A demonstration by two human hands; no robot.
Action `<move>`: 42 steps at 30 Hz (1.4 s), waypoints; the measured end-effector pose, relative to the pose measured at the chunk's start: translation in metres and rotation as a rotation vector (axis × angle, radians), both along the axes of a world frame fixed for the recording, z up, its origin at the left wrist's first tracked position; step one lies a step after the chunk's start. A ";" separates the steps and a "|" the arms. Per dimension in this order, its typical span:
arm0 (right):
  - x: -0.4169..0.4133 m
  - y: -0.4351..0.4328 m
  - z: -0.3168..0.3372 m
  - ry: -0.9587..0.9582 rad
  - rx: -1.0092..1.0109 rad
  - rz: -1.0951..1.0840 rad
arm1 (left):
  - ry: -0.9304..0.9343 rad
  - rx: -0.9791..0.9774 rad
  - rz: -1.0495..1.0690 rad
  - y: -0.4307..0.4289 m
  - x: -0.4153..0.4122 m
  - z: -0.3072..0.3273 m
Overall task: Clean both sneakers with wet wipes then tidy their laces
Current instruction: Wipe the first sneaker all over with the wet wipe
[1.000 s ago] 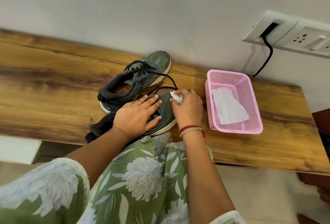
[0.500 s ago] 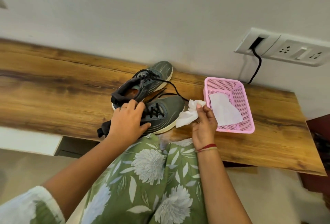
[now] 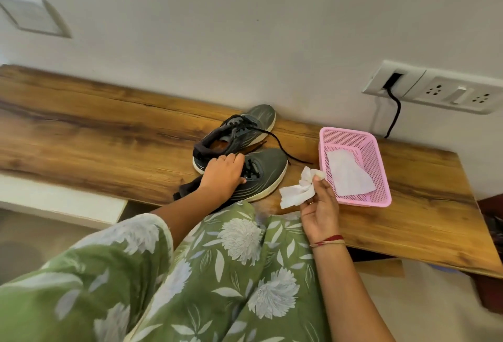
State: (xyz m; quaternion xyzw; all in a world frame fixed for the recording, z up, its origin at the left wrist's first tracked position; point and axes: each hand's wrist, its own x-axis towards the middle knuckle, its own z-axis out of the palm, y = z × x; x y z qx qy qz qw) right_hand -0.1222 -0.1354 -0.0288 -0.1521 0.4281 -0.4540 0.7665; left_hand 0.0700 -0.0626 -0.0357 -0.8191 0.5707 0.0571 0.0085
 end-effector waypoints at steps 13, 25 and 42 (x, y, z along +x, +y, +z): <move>-0.016 0.000 0.057 0.453 -0.090 0.391 | -0.011 -0.264 -0.150 0.030 0.012 0.062; -0.053 0.056 0.195 1.018 -0.907 0.552 | 0.017 -0.852 -0.265 0.139 -0.048 0.133; -0.088 0.141 0.192 1.375 -1.159 0.378 | 0.121 -0.895 -0.157 0.202 -0.091 0.114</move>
